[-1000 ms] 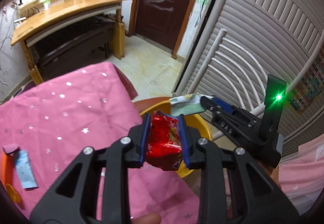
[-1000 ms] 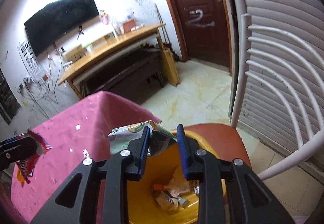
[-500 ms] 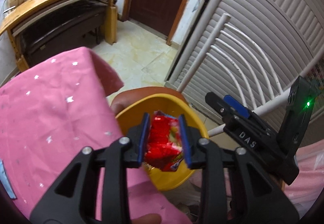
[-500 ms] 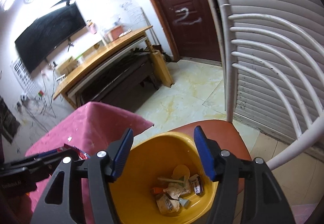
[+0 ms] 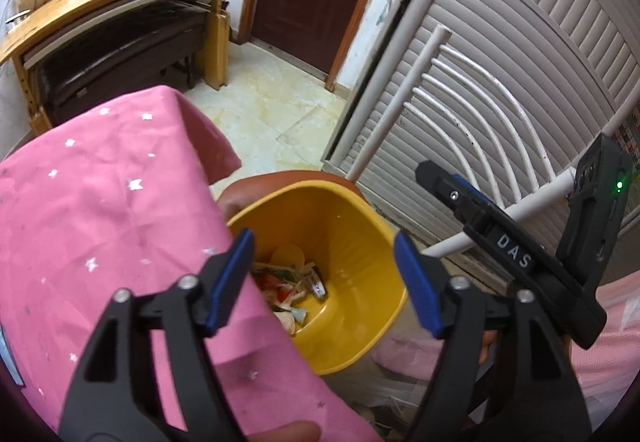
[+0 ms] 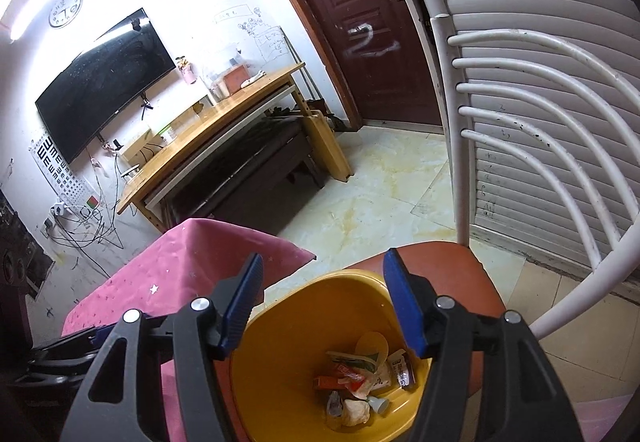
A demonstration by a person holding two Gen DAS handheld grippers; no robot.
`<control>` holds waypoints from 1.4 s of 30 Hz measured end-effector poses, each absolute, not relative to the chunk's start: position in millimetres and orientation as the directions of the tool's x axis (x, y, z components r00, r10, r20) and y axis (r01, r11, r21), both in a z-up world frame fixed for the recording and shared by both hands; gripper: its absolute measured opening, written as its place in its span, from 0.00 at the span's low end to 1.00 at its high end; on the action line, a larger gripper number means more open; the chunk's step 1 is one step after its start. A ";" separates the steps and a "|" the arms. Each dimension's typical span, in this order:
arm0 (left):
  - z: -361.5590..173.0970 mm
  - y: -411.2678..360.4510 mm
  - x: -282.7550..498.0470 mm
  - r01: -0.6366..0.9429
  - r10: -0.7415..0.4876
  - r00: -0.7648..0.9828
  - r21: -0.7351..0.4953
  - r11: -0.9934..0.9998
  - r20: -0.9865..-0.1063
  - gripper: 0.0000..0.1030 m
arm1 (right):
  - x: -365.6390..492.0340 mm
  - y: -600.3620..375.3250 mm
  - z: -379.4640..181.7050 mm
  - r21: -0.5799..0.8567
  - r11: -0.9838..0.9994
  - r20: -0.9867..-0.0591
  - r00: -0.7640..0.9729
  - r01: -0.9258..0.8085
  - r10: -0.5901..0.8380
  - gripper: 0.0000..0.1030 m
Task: Collect trash
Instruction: 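Return both grippers to the remaining trash on the table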
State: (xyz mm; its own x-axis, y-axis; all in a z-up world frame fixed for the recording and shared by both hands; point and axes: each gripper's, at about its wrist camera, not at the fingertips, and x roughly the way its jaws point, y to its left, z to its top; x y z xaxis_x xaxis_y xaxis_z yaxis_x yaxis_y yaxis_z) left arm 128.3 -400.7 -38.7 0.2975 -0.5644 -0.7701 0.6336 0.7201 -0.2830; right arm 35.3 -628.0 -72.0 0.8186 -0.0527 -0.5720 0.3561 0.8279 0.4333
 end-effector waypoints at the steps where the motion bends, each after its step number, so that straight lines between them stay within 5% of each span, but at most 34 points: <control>1: -36.7 -396.6 127.1 0.631 -0.561 0.314 -0.273 0.726 -0.766 0.76 | 35.7 -626.6 -71.4 0.434 0.829 -0.571 0.819 0.353 -0.051 0.56; 9: -23.5 -352.1 114.2 0.586 -0.514 0.468 -0.182 0.789 -0.719 0.90 | 41.5 -612.9 -65.4 0.422 0.849 -0.560 0.828 0.318 -0.032 0.63; 20: -9.0 -280.6 107.0 0.473 -0.412 0.611 -0.106 0.875 -0.676 0.91 | 50.9 -553.4 -34.8 0.397 0.906 -0.477 0.876 0.144 0.069 0.68; 42: -19.3 -125.5 92.5 0.128 -0.104 0.734 -0.014 0.992 -0.672 0.92 | 67.4 -445.2 -13.2 0.318 0.939 -0.470 0.837 -0.134 0.279 0.75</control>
